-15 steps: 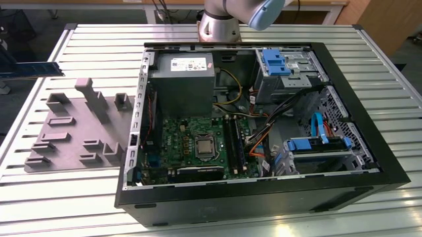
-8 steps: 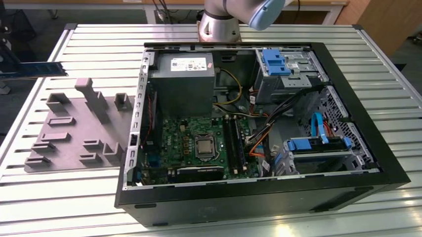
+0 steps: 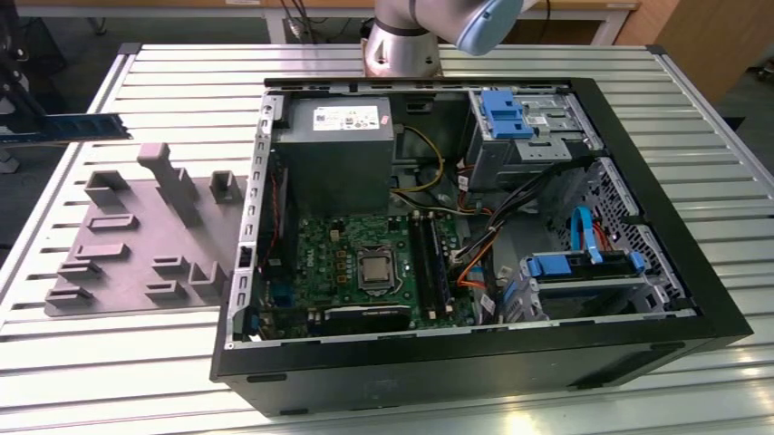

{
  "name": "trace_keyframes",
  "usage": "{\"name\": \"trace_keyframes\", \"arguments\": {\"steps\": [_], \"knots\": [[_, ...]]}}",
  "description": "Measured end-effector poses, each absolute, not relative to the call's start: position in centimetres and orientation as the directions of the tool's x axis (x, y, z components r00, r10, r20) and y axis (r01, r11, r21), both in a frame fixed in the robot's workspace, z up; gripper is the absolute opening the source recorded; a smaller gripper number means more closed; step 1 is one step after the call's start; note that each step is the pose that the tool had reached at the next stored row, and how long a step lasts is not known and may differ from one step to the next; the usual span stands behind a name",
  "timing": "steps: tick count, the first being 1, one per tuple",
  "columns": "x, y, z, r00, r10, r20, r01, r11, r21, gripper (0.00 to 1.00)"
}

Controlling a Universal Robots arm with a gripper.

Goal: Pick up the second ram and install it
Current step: 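Pick up the second ram and move it above second insertion slot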

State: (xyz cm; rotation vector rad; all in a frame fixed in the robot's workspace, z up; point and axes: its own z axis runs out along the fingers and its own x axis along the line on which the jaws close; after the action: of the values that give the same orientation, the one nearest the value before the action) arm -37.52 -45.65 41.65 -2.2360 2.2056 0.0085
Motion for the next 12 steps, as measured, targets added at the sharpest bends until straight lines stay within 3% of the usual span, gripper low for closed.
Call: {"name": "trace_keyframes", "arguments": {"steps": [12], "knots": [[-36.85,-45.65,41.65,0.014,-1.0,-0.004,-1.0,-0.014,0.003,0.14]]}}
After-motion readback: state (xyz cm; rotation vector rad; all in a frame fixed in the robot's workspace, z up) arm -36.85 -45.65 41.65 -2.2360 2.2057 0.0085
